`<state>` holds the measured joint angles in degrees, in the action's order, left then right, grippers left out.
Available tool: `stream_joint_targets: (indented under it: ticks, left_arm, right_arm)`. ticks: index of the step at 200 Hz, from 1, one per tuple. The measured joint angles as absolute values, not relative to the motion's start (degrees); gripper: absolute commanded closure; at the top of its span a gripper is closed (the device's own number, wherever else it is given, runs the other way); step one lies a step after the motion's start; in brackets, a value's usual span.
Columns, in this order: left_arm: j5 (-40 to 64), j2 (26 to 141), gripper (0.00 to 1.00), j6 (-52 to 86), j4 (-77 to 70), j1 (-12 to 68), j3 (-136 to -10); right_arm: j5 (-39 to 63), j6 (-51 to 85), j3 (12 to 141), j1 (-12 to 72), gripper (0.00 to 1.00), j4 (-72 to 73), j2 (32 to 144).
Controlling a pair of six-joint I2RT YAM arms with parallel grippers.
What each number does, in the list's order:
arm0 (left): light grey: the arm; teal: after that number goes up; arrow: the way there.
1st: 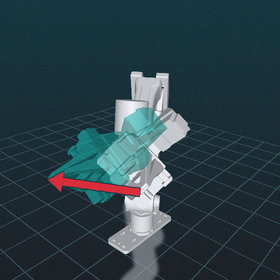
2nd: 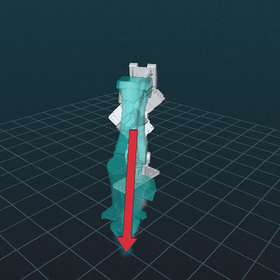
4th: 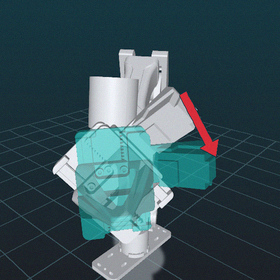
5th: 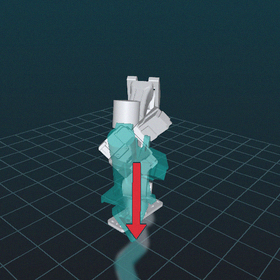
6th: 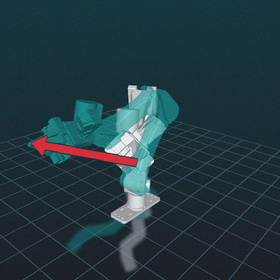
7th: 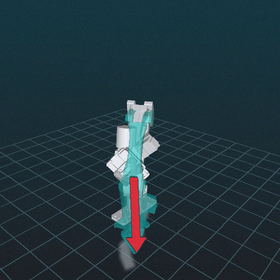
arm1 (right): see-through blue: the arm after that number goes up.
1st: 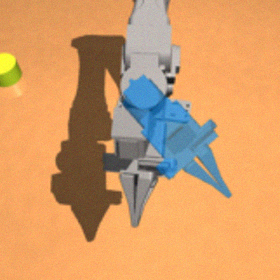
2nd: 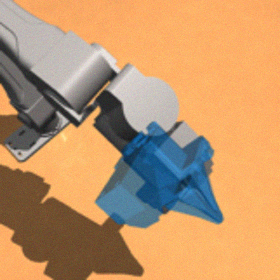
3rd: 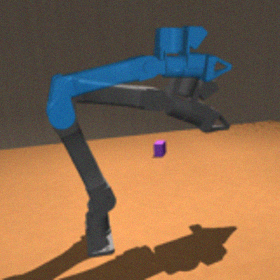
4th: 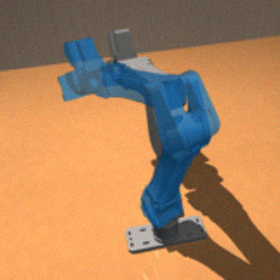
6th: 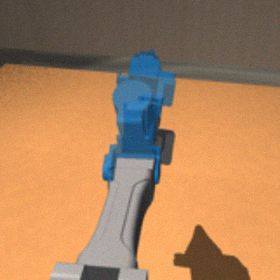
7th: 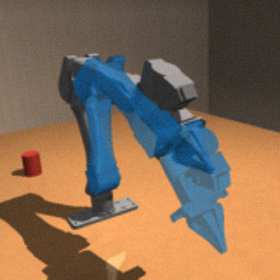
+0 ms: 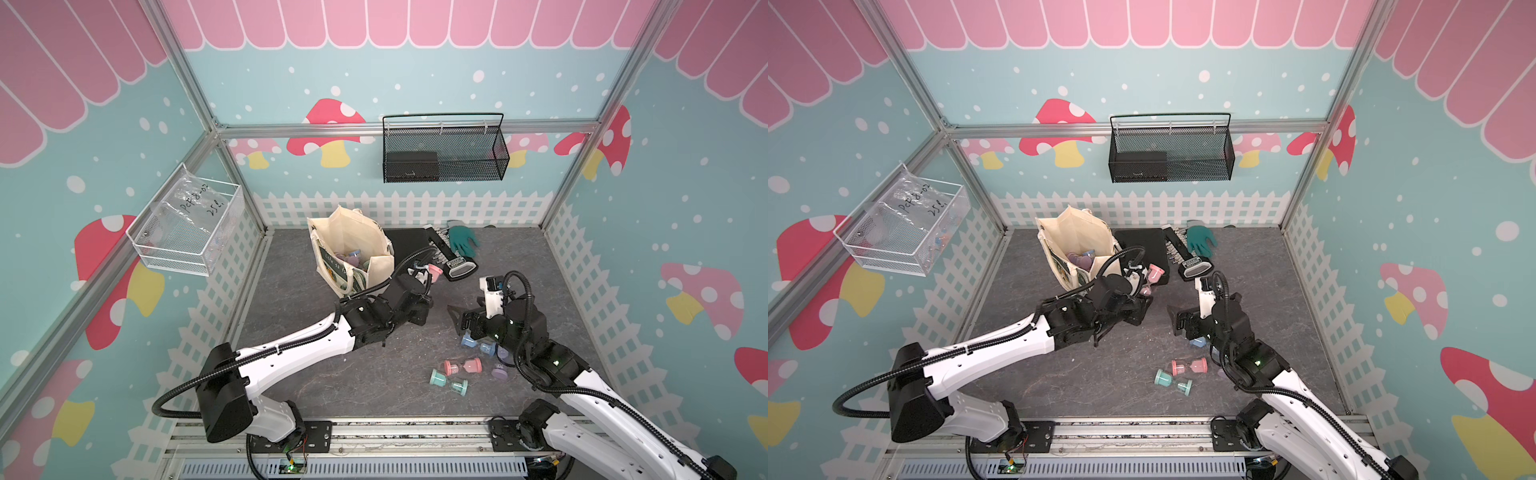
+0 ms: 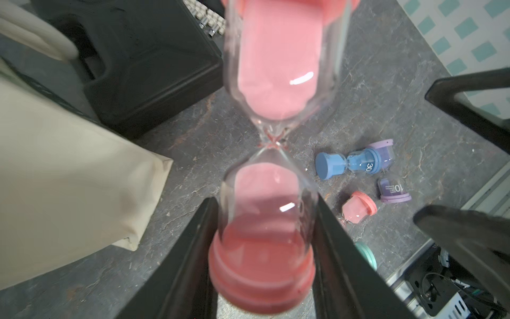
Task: Put the hourglass into the canvas bag
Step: Place the hourglass in the canvas bag.
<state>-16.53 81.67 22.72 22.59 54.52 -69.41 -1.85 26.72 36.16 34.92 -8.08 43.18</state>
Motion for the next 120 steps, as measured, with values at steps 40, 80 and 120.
stream_joint_targets:
  ticks: [40,80,120]
  left_arm:
    - [-19.66,75.02,0.73,20.60,23.44,51.33,-69.65]
    - [-22.33,72.07,0.74,19.92,26.11,47.72,-72.58]
    - [-22.61,71.75,0.77,21.61,30.28,41.39,-77.56]
  right_arm:
    - [3.66,23.66,36.18,34.92,0.01,1.06,44.84]
    - [8.34,22.31,36.32,34.92,0.00,8.78,48.62]
    - [10.81,22.28,38.09,34.92,0.01,13.89,52.47]
